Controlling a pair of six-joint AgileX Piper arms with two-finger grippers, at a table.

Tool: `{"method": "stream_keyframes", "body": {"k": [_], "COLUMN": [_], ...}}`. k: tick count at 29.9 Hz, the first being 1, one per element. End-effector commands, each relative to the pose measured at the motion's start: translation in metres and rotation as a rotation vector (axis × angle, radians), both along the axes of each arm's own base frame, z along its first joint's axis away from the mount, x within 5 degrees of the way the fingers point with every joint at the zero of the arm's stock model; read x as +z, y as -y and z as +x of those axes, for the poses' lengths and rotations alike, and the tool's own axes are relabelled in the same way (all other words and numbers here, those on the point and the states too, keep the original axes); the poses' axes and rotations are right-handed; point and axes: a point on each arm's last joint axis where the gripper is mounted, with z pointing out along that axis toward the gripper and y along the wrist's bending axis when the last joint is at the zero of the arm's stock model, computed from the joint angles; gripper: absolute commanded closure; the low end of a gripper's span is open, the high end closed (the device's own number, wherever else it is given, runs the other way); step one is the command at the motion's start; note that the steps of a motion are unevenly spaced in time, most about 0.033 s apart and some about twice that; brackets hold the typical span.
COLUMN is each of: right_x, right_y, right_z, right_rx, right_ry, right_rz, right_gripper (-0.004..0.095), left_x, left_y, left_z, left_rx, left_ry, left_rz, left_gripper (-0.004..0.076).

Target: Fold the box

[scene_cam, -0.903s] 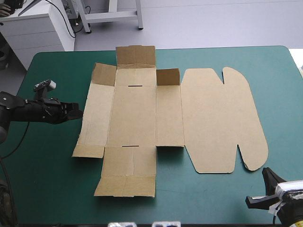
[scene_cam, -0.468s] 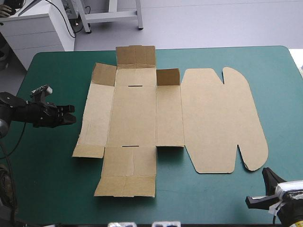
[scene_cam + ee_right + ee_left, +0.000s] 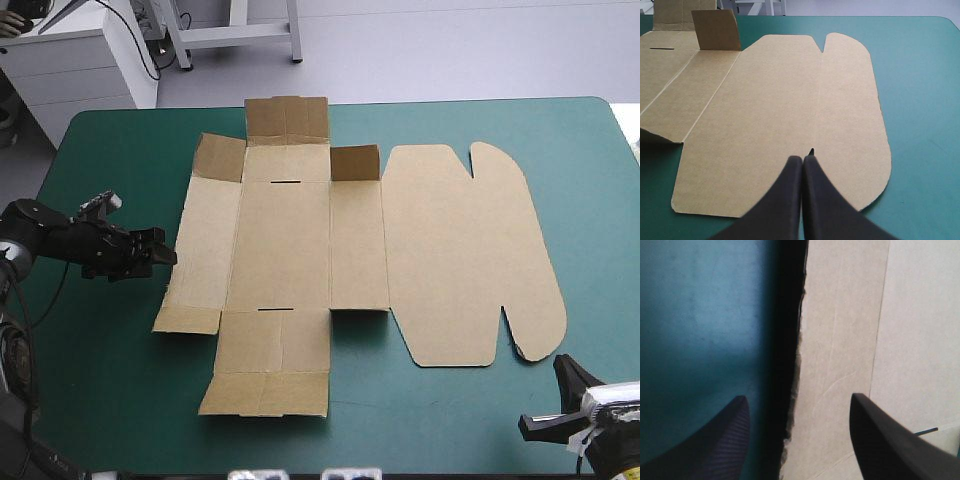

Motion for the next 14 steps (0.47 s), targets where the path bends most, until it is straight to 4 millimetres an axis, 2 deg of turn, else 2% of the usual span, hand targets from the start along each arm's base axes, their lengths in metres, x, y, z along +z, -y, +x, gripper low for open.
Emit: {"method": "stream_keyframes", "body": {"k": [1,7,14], "right_x": [0.015,0.015,0.015], "right_y": [0.001,0.001,0.001], "right_z": [-0.006,-0.006,-0.006], "right_rx": [0.0,0.0,0.0], "right_ry": [0.122,0.122,0.122], "right_rz": [0.002,0.002,0.002], "right_gripper": [0.0928,0.0928,0.0928], "left_x": [0.017,-0.001,-0.01], "left_y": [0.006,0.018,0.04], "left_z": [0.007,0.013,0.018], "left_rx": [0.042,0.014,-0.058], "left_ry": [0.062,-0.022,-0.059], "left_rz": [-0.082,-0.135,-0.145], "left_gripper": [0.0295,0.0295,0.0295]}}
